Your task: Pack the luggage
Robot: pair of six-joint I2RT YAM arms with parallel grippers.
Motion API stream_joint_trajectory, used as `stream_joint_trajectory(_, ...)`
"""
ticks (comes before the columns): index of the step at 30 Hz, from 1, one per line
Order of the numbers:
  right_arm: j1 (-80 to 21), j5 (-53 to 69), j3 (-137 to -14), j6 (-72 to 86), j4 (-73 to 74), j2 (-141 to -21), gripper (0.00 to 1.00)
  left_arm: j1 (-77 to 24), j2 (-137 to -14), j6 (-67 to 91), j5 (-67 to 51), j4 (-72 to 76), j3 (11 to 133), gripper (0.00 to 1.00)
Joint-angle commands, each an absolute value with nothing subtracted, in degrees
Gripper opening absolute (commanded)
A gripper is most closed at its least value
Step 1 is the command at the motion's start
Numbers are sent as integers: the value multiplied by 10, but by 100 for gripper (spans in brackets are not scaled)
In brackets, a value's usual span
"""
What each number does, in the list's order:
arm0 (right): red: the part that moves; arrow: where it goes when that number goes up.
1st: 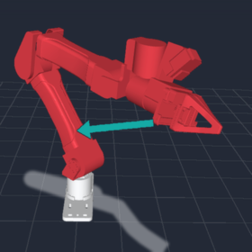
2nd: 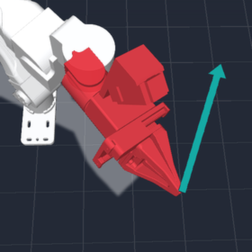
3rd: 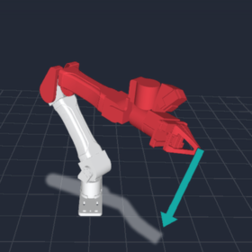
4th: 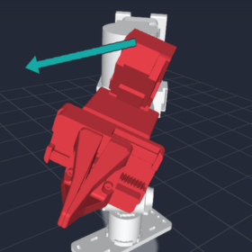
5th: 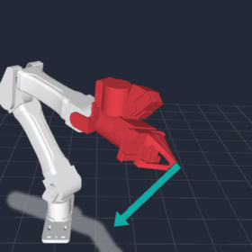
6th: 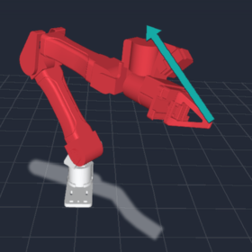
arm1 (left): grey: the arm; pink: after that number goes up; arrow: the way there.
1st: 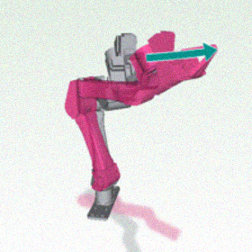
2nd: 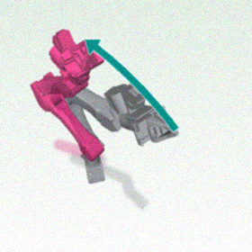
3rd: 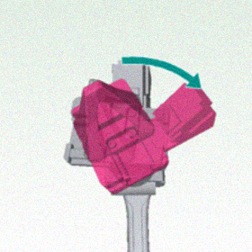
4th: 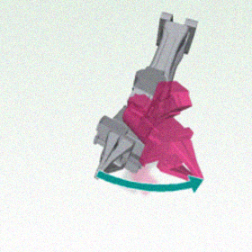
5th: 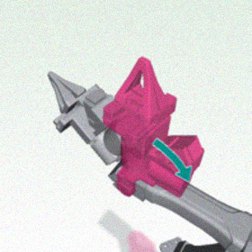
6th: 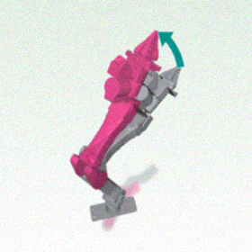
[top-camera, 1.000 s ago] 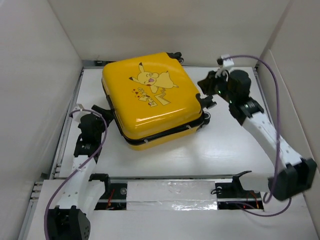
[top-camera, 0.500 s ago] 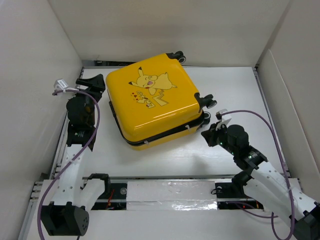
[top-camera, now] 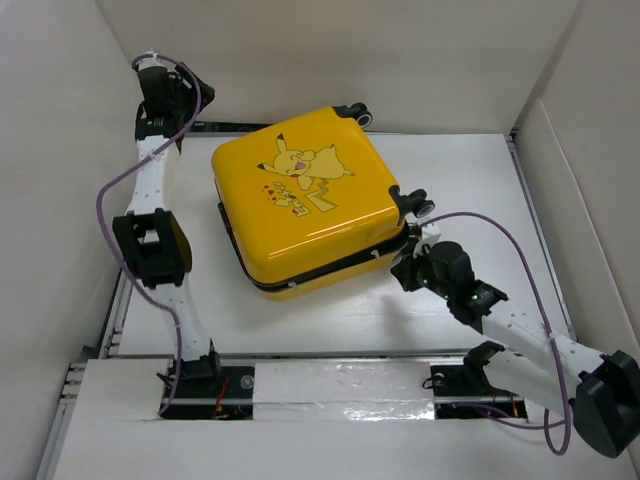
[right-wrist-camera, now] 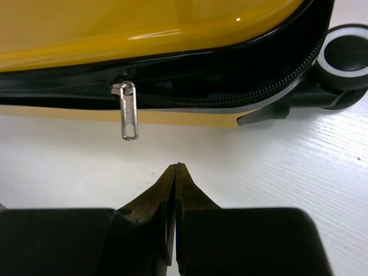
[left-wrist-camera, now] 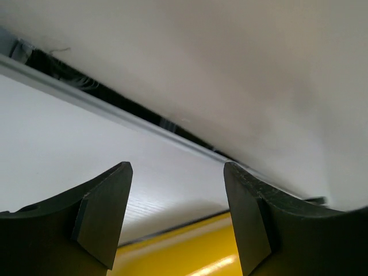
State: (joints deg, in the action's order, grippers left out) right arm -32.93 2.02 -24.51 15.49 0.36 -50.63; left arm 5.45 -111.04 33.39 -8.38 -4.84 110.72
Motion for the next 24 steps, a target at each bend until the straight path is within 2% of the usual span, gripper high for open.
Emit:
stream_joint_trajectory(1,-335,3,-261,159,-59,-540,6,76,-1206,259,-184,-184,1219,62)
stream_joint_trajectory(2,-335,-14,-262,161,-66,-548,6,76,-1252,251,-205,-193,1238,62)
stream_joint_trajectory(8,-316,-11,-268,168,-120,-610,7,76,-1335,246,-275,-118,1242,64)
stream_joint_trajectory(12,-303,-4,-286,162,-141,-636,7,82,-1406,275,-331,-112,1330,66)
stream_joint_trajectory(14,-298,-6,-293,160,-153,-639,7,82,-1431,293,-389,-75,1337,67)
stream_joint_trajectory(20,-273,-14,-330,147,-151,-667,8,57,-1463,301,-504,13,1304,66)
stream_joint_trajectory(24,-261,-11,-376,130,-156,-705,8,52,-1417,315,-534,109,1185,64)
